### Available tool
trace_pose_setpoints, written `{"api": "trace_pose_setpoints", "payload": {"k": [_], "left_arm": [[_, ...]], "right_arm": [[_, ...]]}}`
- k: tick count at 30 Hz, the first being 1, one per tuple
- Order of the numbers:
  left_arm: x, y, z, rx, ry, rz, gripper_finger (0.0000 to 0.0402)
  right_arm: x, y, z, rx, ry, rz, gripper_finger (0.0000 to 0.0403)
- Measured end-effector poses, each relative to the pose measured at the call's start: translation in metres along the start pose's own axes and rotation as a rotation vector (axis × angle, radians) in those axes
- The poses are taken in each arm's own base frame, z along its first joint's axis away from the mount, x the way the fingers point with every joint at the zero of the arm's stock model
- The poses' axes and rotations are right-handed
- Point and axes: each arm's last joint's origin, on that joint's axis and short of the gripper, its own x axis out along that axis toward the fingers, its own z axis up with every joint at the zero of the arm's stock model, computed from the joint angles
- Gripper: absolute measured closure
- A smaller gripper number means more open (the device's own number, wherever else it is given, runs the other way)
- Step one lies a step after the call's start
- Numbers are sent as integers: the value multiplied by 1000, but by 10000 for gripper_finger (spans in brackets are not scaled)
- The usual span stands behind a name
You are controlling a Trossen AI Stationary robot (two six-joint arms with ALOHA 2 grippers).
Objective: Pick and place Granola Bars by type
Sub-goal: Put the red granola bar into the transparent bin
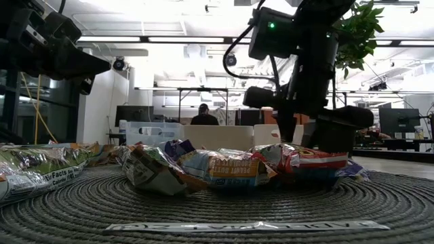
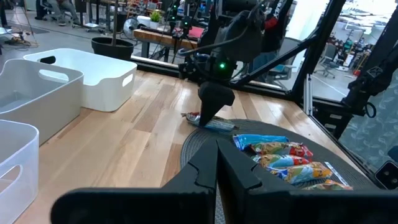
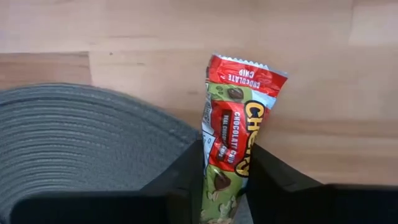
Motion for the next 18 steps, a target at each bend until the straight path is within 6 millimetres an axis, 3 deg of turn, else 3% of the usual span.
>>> {"api": "trace_pose_setpoints", "payload": {"k": [11,18], "left_arm": [[0,0,0,0,0,0,401],[0,0,0,0,0,0,401]], "right_arm": [[-3,19,0,-78,-65,204,330],[-13,45,0,-206,-123,472,330]]}}
